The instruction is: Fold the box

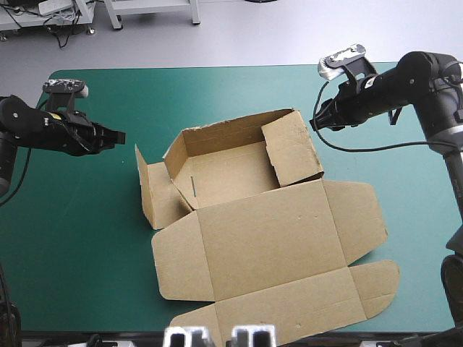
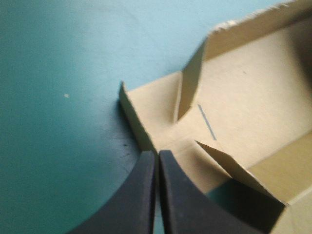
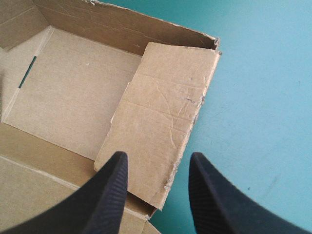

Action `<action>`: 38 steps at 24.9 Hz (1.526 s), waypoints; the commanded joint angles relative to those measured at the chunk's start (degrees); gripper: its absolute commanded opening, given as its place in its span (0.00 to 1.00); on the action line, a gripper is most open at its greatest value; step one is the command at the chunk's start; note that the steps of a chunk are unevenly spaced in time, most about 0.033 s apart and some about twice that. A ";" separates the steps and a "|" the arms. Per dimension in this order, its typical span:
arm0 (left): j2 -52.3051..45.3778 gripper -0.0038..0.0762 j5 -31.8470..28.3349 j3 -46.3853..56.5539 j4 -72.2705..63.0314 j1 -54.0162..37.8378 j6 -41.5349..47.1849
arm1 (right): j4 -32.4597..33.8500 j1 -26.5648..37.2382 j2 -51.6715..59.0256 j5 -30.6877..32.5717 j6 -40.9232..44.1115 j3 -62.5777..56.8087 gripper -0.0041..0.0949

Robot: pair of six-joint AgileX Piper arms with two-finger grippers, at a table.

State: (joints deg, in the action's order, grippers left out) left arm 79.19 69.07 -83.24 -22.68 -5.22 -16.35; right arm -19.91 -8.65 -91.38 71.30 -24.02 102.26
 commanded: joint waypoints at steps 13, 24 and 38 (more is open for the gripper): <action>-1.92 0.06 4.46 -2.02 -10.23 -0.18 -1.79 | -0.25 0.22 -14.00 -1.60 -0.02 1.74 0.43; -1.92 0.05 2.46 -2.02 -10.16 -0.18 -2.28 | -2.29 0.22 -19.19 -3.61 -0.24 1.74 0.34; 0.10 0.05 -23.13 -2.02 -18.90 -8.25 0.46 | -11.22 2.22 -12.42 -4.61 4.44 12.36 0.03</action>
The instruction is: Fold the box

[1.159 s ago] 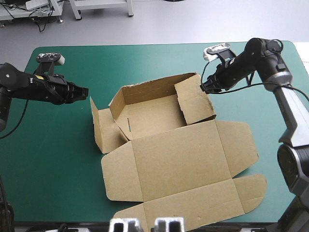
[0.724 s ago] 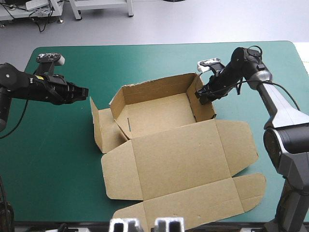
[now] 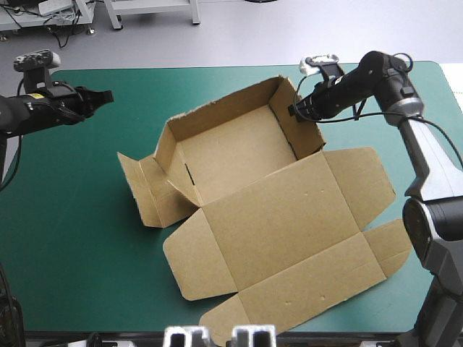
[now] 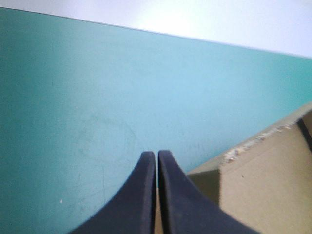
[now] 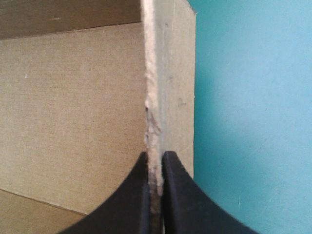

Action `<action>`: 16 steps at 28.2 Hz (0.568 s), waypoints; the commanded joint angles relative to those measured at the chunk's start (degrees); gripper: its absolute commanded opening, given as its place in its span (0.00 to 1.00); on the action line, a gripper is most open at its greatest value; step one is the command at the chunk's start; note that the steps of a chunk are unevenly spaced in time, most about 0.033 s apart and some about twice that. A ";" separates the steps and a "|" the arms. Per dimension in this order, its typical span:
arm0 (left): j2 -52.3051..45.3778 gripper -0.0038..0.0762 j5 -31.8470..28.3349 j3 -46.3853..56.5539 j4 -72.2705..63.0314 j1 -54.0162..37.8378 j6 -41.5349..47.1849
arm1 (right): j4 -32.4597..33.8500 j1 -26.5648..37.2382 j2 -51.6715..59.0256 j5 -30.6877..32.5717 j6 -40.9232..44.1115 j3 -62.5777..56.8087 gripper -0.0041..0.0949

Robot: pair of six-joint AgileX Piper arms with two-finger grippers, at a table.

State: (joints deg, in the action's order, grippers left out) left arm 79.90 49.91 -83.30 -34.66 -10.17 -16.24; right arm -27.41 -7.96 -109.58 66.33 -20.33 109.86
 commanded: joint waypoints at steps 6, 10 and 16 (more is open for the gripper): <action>3.56 0.05 3.74 -1.95 -19.43 -14.62 -6.44 | -7.09 5.54 10.12 5.21 1.46 15.19 0.03; 6.00 0.05 8.31 -1.95 -25.40 -17.99 -10.52 | -10.64 7.54 12.47 5.52 2.25 21.10 0.03; 9.46 0.05 19.68 -1.95 -39.59 -17.94 -18.08 | -13.55 8.43 14.95 5.52 2.93 28.90 0.03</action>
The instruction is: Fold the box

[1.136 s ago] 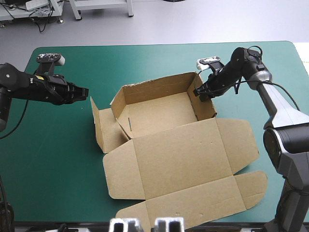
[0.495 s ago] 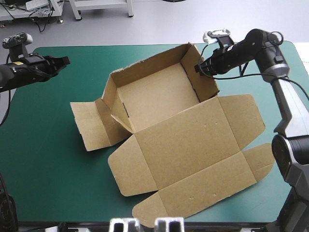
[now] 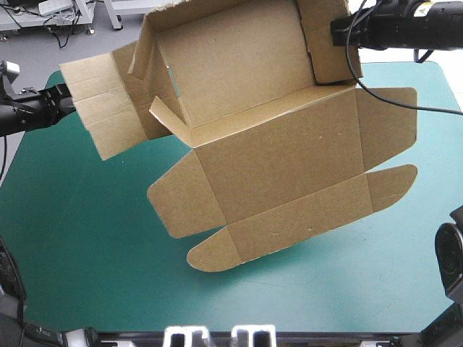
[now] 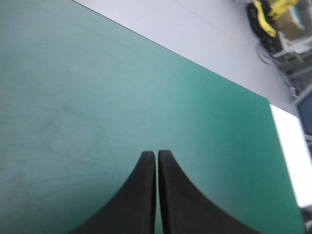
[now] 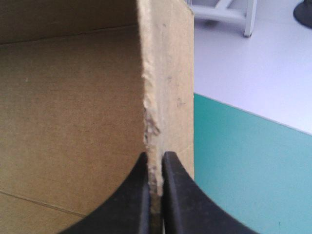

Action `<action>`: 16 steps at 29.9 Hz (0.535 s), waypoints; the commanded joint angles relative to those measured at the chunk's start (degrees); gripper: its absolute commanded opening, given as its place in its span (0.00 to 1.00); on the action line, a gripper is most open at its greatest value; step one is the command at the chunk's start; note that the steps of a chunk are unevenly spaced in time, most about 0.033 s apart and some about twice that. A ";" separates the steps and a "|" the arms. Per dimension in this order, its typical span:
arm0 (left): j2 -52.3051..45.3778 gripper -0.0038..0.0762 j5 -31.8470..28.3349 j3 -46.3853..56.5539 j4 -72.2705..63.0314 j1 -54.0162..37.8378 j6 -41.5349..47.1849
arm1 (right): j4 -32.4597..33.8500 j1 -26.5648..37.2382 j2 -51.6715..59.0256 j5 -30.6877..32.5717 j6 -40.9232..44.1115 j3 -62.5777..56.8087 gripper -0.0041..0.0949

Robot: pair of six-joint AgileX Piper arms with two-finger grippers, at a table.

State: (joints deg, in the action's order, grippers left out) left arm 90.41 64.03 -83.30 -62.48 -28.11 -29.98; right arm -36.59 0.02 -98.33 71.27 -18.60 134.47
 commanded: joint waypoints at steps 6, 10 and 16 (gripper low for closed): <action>-2.22 0.05 10.33 -1.95 -23.51 0.11 -8.05 | -3.10 0.45 3.82 0.57 3.12 5.91 0.03; -5.03 0.05 10.33 -1.95 -23.11 1.25 -7.77 | -3.11 0.45 3.33 -1.15 3.13 5.91 0.03; -8.12 0.05 10.33 -1.95 -23.22 6.11 -7.67 | -4.15 0.10 2.08 -1.76 3.54 5.91 0.03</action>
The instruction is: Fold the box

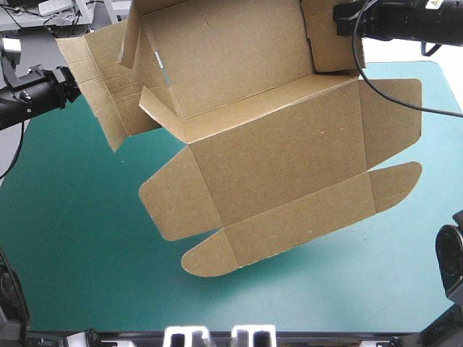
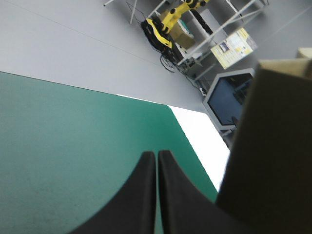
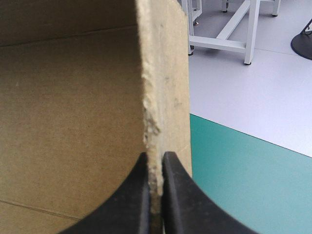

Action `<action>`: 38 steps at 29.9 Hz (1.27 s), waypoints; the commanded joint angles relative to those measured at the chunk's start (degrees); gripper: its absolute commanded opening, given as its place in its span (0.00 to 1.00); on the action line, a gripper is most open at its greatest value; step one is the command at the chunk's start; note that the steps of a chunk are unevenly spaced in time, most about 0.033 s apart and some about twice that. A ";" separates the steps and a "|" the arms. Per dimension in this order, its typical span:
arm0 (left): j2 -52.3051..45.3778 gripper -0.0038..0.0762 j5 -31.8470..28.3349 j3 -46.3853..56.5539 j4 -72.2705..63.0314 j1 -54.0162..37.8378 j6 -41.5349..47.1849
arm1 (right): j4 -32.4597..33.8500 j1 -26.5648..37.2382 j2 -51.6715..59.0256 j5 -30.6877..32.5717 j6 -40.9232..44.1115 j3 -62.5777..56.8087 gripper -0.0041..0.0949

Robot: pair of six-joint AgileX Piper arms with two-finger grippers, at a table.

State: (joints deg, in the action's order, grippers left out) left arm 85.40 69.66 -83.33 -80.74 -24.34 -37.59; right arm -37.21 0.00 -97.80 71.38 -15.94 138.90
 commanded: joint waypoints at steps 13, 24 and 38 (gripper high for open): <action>-5.45 0.05 4.62 -1.93 -6.33 8.49 0.76 | -2.14 0.13 0.42 -2.00 0.89 1.48 0.03; -8.86 0.04 4.62 -1.93 -9.37 8.49 1.17 | -0.65 -4.00 -3.38 -3.52 1.96 1.37 0.03; -8.86 0.12 4.62 -1.93 -5.12 8.49 2.92 | 2.68 -7.77 -4.79 -6.19 3.36 1.37 0.03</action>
State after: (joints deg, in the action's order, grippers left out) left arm 78.29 70.35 -83.58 -82.60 -16.05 -35.35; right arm -31.76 -7.59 -105.19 70.73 -13.77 138.84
